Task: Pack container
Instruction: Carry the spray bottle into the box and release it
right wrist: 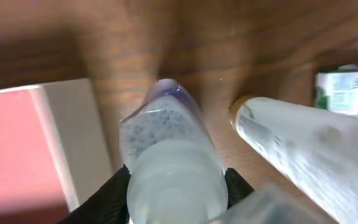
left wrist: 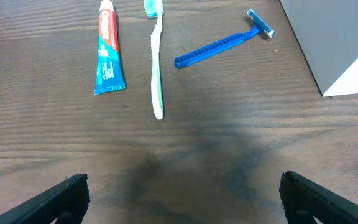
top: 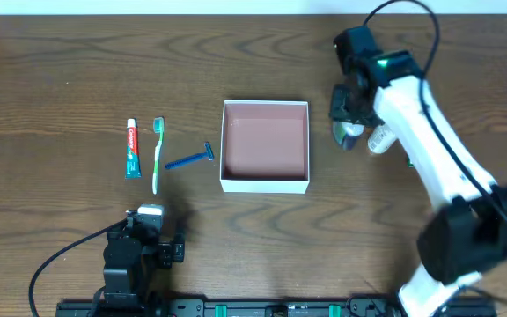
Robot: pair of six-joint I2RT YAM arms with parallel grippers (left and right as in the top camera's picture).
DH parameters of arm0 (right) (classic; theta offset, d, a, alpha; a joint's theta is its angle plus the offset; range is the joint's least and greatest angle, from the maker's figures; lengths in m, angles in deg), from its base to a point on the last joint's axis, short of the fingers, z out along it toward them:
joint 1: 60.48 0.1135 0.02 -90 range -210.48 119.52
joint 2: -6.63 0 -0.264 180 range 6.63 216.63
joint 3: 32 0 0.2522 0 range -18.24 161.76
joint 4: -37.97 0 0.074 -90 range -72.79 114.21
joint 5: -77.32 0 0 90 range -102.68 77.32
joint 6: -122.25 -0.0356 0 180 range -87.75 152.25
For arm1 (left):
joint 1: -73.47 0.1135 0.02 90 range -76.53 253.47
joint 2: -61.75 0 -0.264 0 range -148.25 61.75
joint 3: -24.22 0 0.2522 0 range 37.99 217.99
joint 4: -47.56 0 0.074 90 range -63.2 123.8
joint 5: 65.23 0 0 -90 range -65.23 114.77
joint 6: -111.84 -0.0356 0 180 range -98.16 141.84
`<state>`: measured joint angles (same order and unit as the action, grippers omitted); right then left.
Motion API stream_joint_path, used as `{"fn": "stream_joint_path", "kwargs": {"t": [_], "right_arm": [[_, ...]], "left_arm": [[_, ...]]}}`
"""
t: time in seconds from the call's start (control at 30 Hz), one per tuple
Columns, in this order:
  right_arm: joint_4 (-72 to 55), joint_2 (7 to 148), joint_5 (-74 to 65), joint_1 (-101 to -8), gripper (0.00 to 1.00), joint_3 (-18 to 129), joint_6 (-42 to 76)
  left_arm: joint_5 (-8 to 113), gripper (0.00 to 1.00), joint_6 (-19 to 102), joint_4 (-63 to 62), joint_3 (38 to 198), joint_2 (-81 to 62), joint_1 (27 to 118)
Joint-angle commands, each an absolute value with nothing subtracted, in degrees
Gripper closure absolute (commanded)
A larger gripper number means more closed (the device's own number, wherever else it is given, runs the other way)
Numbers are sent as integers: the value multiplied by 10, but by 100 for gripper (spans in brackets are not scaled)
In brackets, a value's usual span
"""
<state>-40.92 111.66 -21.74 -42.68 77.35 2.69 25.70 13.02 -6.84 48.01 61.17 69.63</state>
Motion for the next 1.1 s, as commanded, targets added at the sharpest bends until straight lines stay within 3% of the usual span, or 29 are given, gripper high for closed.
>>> {"fn": "stream_joint_path", "kwargs": {"t": [0.0, 0.17, 0.37, 0.6, 1.07], "right_arm": [[-407, 1013, -233, -404, 69, 785, 32], [-396, 935, -205, -361, 75, 785, 32], [-351, 924, -200, -274, 73, 784, 24], [-310, 1025, -207, -207, 71, 784, 21], [-173, 1193, -197, -206, 67, 784, 52]], "left_arm": [[258, 2, 136, -70, 471, 615, 699], [258, 2, 136, -70, 471, 615, 699], [258, 2, 136, -70, 471, 615, 699], [258, 2, 136, -70, 471, 615, 699], [258, 2, 136, -70, 471, 615, 699]]}}
